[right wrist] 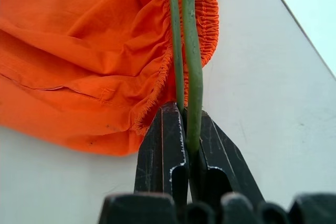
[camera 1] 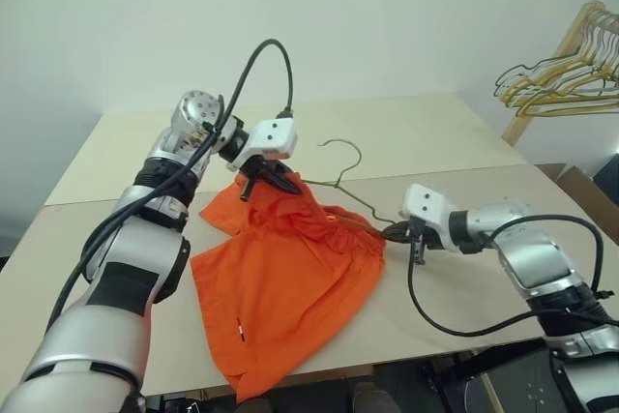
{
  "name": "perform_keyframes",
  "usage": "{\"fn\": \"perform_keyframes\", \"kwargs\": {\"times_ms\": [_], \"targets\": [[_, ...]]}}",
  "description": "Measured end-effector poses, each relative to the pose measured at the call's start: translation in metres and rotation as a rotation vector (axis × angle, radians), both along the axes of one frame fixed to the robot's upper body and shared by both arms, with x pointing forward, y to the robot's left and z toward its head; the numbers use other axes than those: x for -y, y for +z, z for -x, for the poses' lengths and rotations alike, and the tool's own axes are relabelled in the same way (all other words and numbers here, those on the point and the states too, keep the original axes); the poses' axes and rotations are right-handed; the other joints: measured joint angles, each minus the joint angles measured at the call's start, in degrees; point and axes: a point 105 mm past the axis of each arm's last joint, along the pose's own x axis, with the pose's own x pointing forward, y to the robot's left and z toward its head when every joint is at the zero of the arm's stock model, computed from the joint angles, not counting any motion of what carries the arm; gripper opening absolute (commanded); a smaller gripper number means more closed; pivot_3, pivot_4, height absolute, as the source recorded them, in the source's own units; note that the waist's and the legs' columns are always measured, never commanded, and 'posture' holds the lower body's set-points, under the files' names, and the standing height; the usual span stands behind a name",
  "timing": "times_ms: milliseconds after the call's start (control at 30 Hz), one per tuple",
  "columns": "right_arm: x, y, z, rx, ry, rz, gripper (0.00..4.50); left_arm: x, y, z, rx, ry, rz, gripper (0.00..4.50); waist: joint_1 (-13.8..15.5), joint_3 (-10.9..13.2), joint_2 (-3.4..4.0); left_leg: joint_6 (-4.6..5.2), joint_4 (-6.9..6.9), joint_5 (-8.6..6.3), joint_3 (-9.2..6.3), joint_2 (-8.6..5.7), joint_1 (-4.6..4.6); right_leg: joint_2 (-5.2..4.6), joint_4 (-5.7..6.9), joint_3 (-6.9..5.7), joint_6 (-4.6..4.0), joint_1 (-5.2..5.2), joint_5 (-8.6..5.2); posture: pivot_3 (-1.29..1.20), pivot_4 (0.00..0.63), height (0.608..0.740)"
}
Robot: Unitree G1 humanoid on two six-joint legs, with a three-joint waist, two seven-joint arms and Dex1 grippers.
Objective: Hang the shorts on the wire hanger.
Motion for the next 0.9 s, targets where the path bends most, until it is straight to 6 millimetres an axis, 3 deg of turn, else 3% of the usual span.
{"fn": "perform_keyframes", "kwargs": {"times_ms": [200, 367, 500, 600, 667, 733, 900], "targets": [[-0.012, 0.017, 0.004, 0.069, 0.061, -0.053, 2.04, -0.003, 0.0, -0.001, 0.013, 0.006, -0.006, 0.0, -0.02, 0.0, 0.0, 0.0, 0.03, 0.0, -0.03, 0.0, -0.03, 0.0, 0.05, -0.01, 0.01, -0.01, 0.0, -0.08, 0.0, 0.74], [0.006, 0.034, -0.003, 0.118, -0.043, -0.118, 3.75, -0.011, 0.009, -0.005, 0.035, 0.041, 0.029, 0.0, -0.02, 0.0, 0.0, 0.0, 0.08, 0.0, -0.06, 0.0, -0.11, -0.01, 0.12, -0.05, 0.03, -0.02, 0.02, -0.08, 0.0, 0.74], [0.043, 0.038, 0.001, 0.089, -0.203, -0.209, 3.75, -0.024, 0.02, -0.009, 0.071, 0.092, 0.064, 0.0, 0.23, 0.0, 0.0, -0.01, 0.14, 0.01, -0.17, -0.01, -0.28, -0.03, 0.22, -0.18, 0.04, -0.1, 0.03, -0.08, 0.0, 0.74], [0.066, 0.025, 0.016, 0.009, -0.299, -0.249, 3.75, -0.034, 0.027, -0.011, 0.087, 0.124, 0.08, 0.0, 0.2, 0.0, 0.0, 0.0, 0.21, 0.0, -0.17, -0.01, -0.37, -0.03, 0.25, -0.19, 0.05, -0.16, 0.03, -0.07, 0.0, 0.74], [0.07, 0.009, 0.027, -0.055, -0.323, -0.262, 3.75, -0.038, 0.029, -0.011, 0.092, 0.133, 0.087, 0.0, 0.15, 0.0, 0.0, 0.12, 0.25, -0.06, -0.16, -0.01, -0.36, -0.03, 0.29, -0.18, 0.05, -0.17, 0.03, -0.07, 0.0, 0.74], [0.063, -0.003, 0.033, -0.113, -0.333, -0.31, 3.75, -0.039, 0.03, -0.011, 0.095, 0.138, 0.091, 0.0, -0.1, 0.0, 0.0, 0.16, 0.35, -0.09, -0.14, 0.0, -0.34, -0.01, 0.43, -0.14, 0.05, -0.16, 0.03, -0.07, 0.0, 0.74], [0.012, -0.026, 0.026, -0.215, -0.328, -0.486, 3.75, -0.038, 0.03, -0.011, 0.097, 0.135, 0.094, 0.0, -1.15, -0.01, 0.01, 0.24, 0.46, -0.14, -0.17, -0.01, -0.22, 0.06, 0.66, 0.02, 0.05, -0.14, 0.02, -0.06, 0.0, 0.74]]}}
